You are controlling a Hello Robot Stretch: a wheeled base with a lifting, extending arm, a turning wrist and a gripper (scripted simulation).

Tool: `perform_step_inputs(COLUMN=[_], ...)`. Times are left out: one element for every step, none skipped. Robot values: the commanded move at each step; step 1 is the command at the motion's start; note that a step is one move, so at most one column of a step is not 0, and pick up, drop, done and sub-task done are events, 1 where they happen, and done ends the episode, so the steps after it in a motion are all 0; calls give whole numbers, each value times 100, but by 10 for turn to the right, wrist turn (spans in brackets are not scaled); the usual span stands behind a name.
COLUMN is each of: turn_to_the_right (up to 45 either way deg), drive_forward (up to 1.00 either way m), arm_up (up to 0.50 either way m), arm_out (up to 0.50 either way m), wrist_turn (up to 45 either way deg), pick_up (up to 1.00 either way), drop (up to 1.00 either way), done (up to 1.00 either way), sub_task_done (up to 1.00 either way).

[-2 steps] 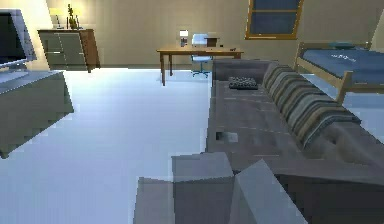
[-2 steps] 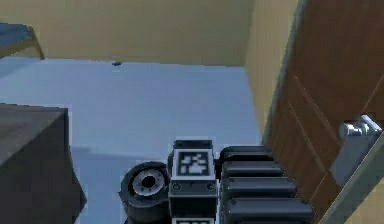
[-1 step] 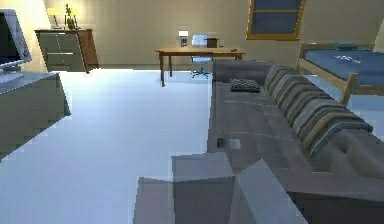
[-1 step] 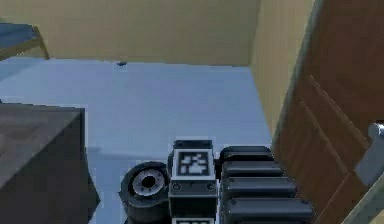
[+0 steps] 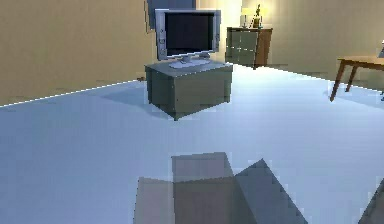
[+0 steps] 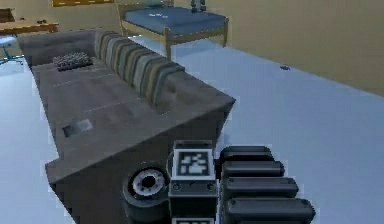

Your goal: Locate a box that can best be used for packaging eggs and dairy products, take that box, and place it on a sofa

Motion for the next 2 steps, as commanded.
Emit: perform_step_inputs(turn_to_the_right=[-30,0], drive_forward=[0,70], arm_up=[0,0], arm_out=[0,0], wrist_turn=[0,0], pick_up=[0,0], drop=[0,0], done=[0,0], sub_task_done=[0,0])
